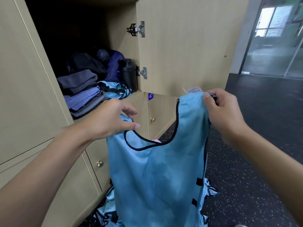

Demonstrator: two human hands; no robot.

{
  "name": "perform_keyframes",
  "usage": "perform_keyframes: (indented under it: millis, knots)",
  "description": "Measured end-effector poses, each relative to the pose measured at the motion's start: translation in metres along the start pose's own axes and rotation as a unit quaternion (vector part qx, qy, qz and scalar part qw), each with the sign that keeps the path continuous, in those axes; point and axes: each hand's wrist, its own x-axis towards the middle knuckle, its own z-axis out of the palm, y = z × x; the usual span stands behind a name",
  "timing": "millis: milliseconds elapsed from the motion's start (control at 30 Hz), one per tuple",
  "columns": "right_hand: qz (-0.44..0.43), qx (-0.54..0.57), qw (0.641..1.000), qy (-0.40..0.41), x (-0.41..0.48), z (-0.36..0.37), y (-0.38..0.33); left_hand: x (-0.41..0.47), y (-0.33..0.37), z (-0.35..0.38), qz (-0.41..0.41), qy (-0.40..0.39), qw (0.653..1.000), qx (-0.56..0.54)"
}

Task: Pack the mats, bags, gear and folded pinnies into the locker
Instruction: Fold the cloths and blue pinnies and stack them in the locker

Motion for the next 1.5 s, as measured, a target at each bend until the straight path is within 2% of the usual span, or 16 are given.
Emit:
perform_keyframes:
  millis: [100, 200, 333, 433, 633, 733, 800, 867, 1000, 1133, 1300, 1400, 1500]
  knots:
    - [0.006, -0.008, 1.0, 0.002, 0.0, -0.003, 0.0, -0.001, -0.002, -0.001, -0.016, -0.013, 0.997, 0.068]
    - [0.007, -0.015, 1.0, -0.003, 0.0, -0.004, 0.0, 0.0, -0.005, -0.004, -0.008, 0.023, 0.995, 0.097]
    - [0.018, -0.005, 0.999, -0.03, -0.002, -0.004, -0.002, -0.001, -0.004, -0.001, -0.004, 0.125, 0.992, 0.034]
    - [0.045, 0.051, 0.993, -0.092, -0.007, -0.001, -0.006, -0.001, 0.004, 0.006, -0.015, 0.152, 0.987, -0.037]
    - [0.082, 0.14, 0.956, -0.246, -0.026, 0.016, -0.017, 0.002, 0.018, 0.023, 0.006, 0.096, 0.969, -0.229]
    - [0.117, 0.194, 0.923, -0.311, -0.032, 0.023, -0.02, 0.001, 0.028, 0.03, 0.025, 0.054, 0.96, -0.275]
    - [0.1, 0.193, 0.912, -0.347, -0.034, 0.026, -0.021, 0.0, 0.031, 0.033, 0.032, 0.035, 0.956, -0.291]
    - [0.058, 0.158, 0.926, -0.339, -0.036, 0.027, -0.022, 0.001, 0.031, 0.034, 0.029, 0.034, 0.952, -0.302]
    - [-0.03, 0.042, 0.971, -0.232, -0.036, 0.029, -0.024, 0.001, 0.028, 0.033, 0.016, 0.056, 0.944, -0.326]
    - [-0.116, -0.045, 0.969, -0.213, -0.034, 0.028, -0.027, -0.001, 0.033, 0.033, 0.02, 0.059, 0.943, -0.328]
    - [-0.095, 0.034, 0.962, -0.252, -0.036, 0.03, -0.029, -0.004, 0.041, 0.035, 0.034, 0.045, 0.928, -0.369]
    - [-0.09, 0.029, 0.969, -0.229, -0.037, 0.03, -0.03, -0.005, 0.042, 0.033, 0.031, 0.026, 0.928, -0.371]
    - [-0.068, 0.037, 0.979, -0.19, -0.035, 0.029, -0.032, -0.008, 0.043, 0.03, 0.028, -0.041, 0.936, -0.349]
